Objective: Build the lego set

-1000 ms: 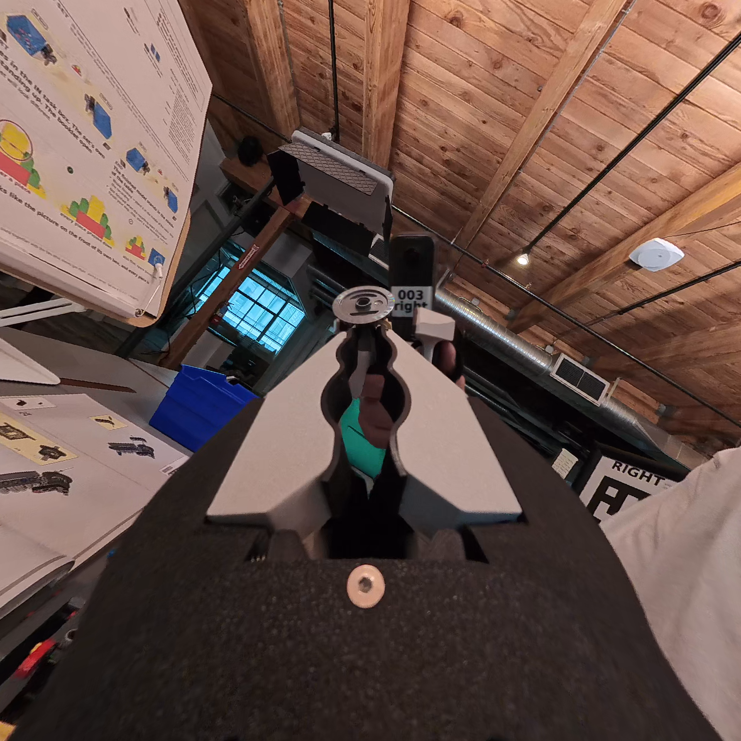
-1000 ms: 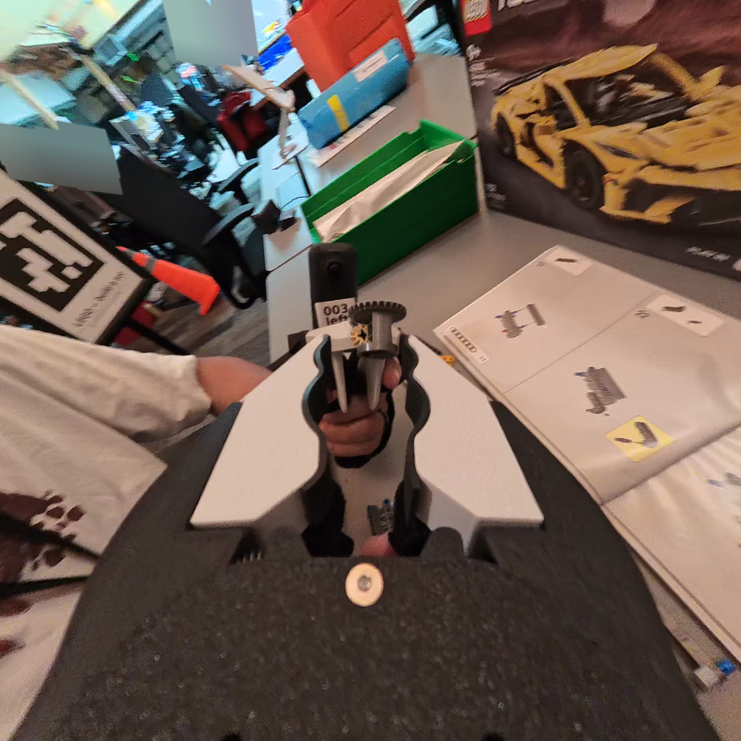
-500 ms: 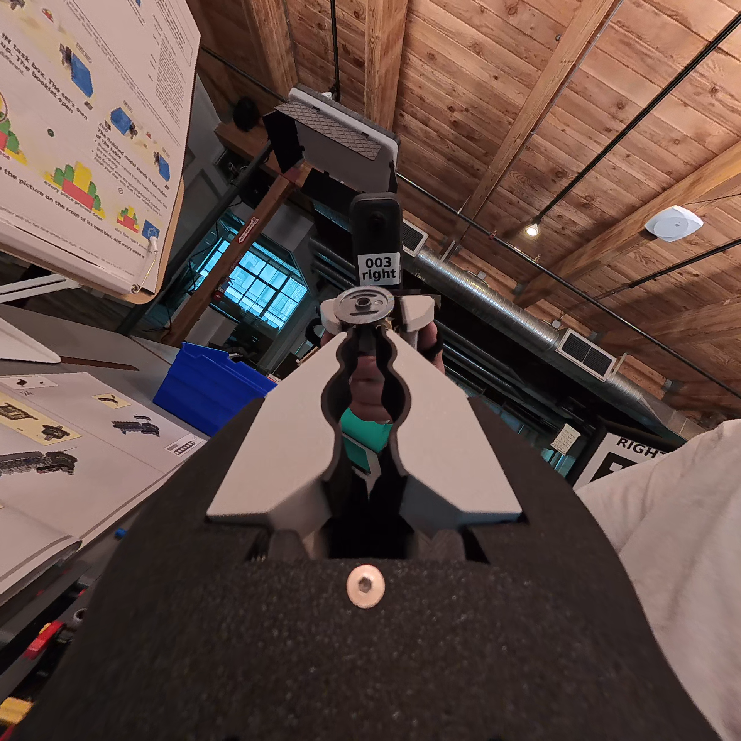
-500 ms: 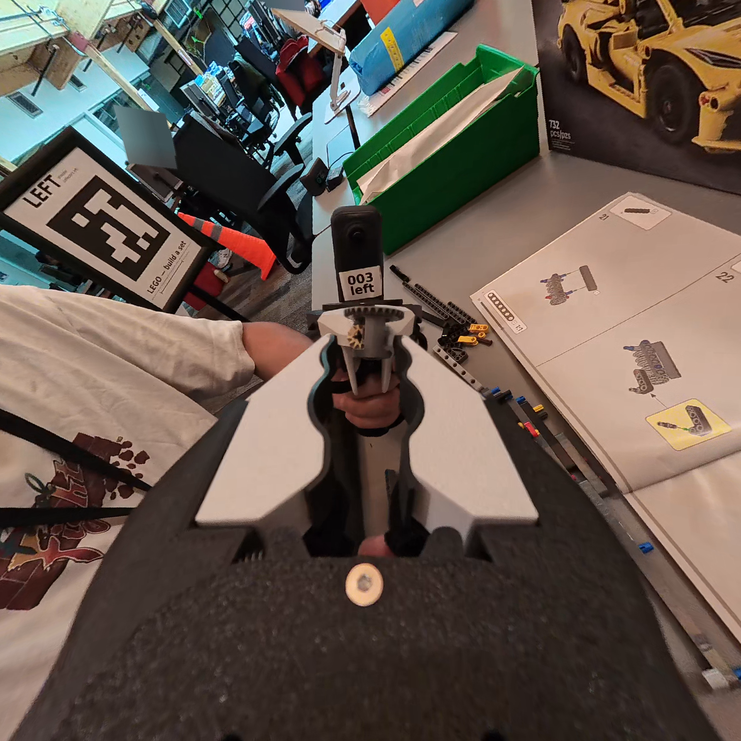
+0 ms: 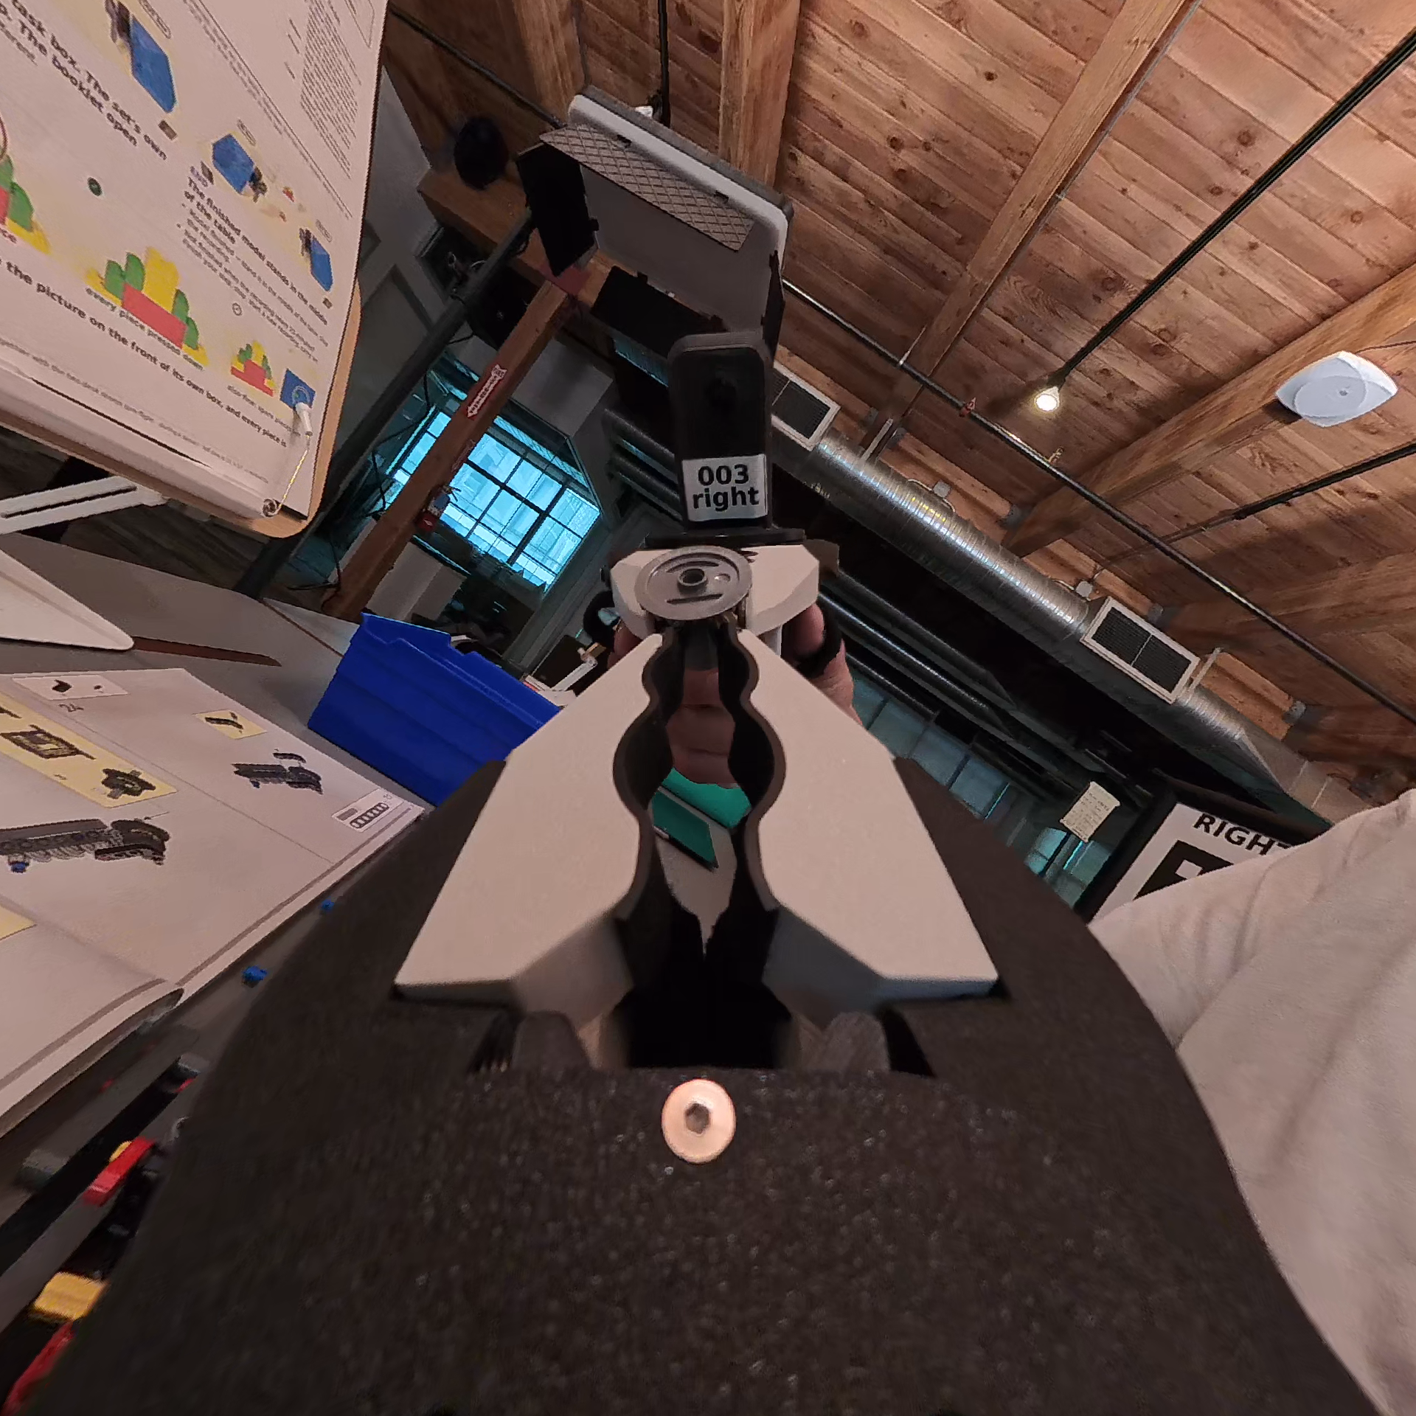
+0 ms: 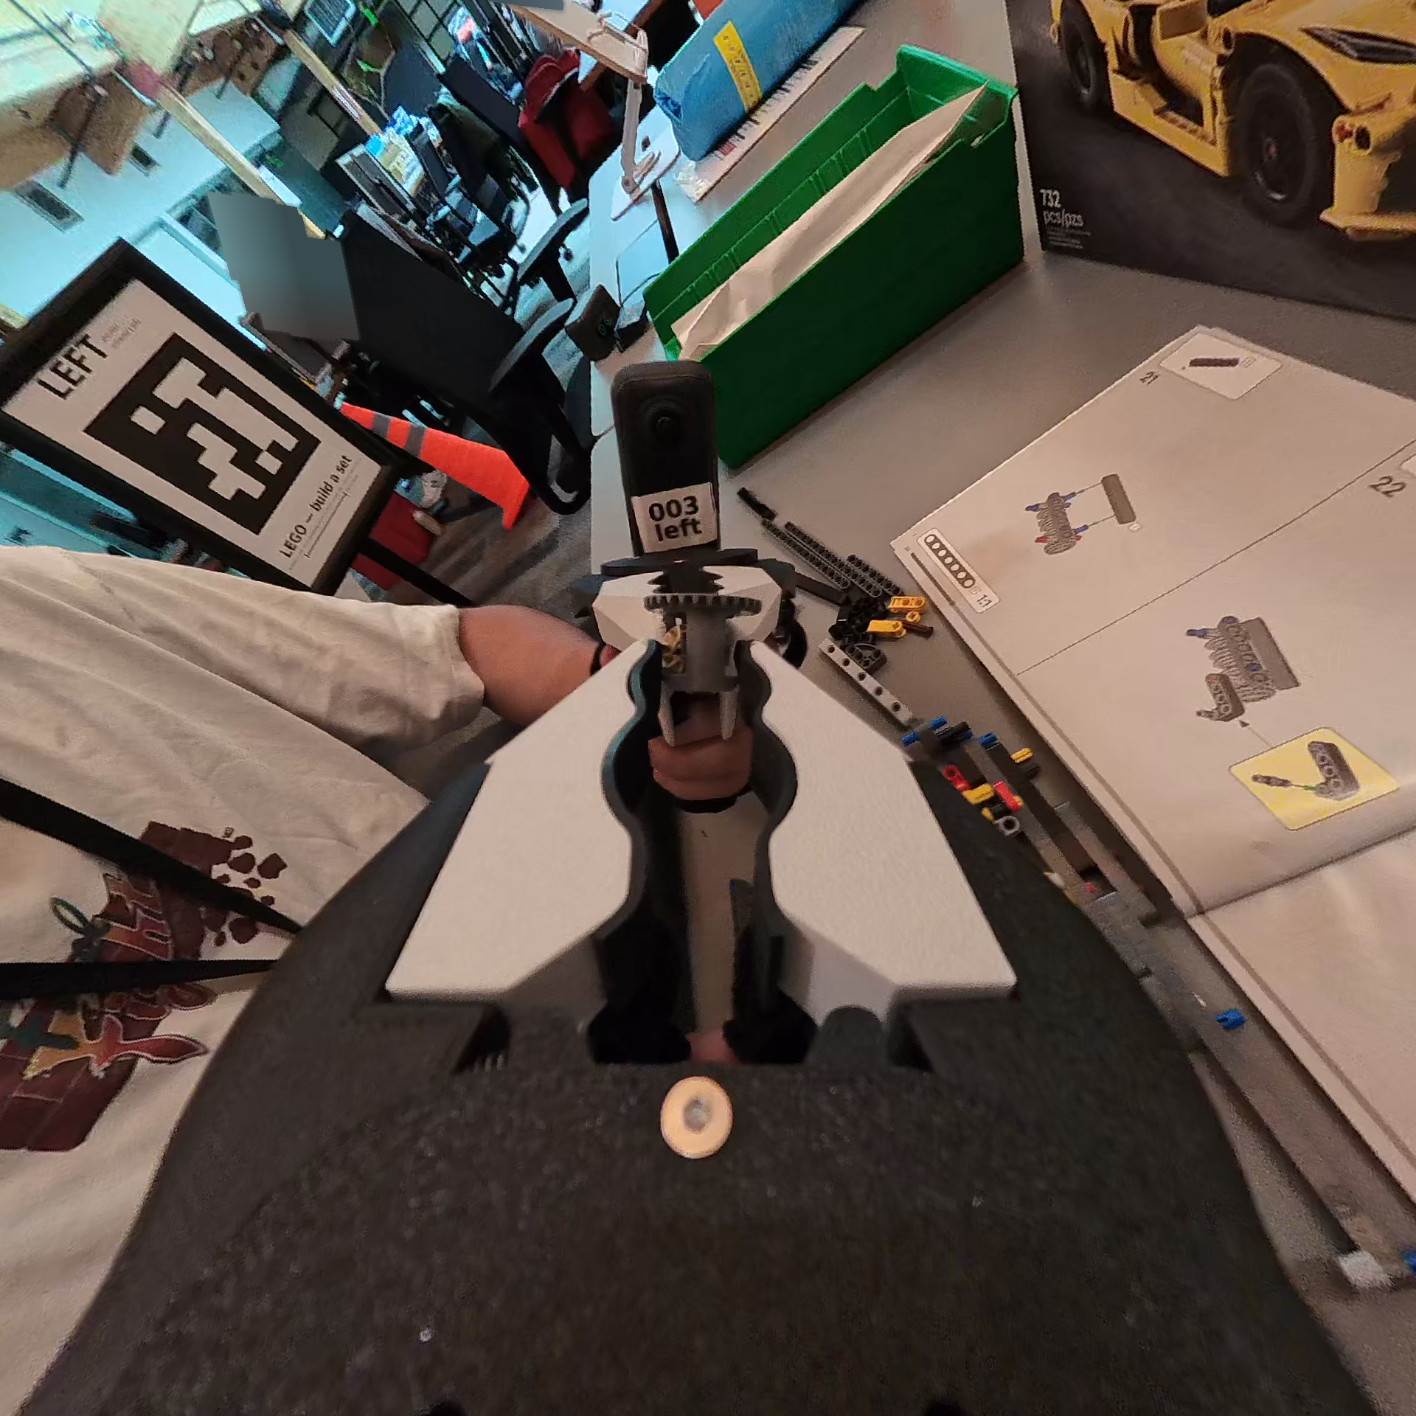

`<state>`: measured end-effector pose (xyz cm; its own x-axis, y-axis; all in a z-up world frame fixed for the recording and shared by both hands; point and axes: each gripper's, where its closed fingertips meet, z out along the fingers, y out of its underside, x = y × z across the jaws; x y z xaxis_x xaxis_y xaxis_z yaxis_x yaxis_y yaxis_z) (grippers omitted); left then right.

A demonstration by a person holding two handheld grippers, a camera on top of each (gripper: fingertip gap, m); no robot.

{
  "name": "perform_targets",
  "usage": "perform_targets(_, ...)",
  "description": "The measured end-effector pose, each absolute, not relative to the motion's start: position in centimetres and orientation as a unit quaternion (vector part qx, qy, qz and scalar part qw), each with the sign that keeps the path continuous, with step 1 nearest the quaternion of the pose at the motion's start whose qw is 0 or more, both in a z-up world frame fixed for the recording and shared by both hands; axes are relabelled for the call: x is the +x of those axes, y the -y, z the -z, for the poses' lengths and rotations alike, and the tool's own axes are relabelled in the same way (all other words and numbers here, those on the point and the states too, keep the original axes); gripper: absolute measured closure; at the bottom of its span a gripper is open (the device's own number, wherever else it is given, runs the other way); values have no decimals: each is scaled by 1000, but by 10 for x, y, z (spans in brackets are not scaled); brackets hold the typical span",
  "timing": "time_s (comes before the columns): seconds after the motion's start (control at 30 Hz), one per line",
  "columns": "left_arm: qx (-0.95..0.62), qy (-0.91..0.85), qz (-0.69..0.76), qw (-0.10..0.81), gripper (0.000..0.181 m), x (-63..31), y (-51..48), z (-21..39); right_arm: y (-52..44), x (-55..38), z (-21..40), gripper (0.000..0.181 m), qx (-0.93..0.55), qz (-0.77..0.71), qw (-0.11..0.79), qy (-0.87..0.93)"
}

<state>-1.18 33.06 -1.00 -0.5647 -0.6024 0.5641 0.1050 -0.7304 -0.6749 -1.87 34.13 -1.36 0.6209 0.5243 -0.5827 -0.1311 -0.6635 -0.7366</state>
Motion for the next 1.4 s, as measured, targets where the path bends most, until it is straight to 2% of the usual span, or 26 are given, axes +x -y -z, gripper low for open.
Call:
perform_targets(0.3,-411,-339,808,251,173,-11,-325,11,-335,-18,17,161,-803,-468,355,100)
perform_targets(0.7,-399,-333,820,239,174,-14,-323,7,-333,-16,12,166,-826,-415,359,129)
perform_targets(1.0,-342,-327,855,214,173,-30,-316,-12,-321,-36,-4,168,-784,-483,340,188)
perform_targets(1.4,-350,-326,853,208,174,-28,-317,-10,-326,-33,-4,169,-806,-443,349,182)
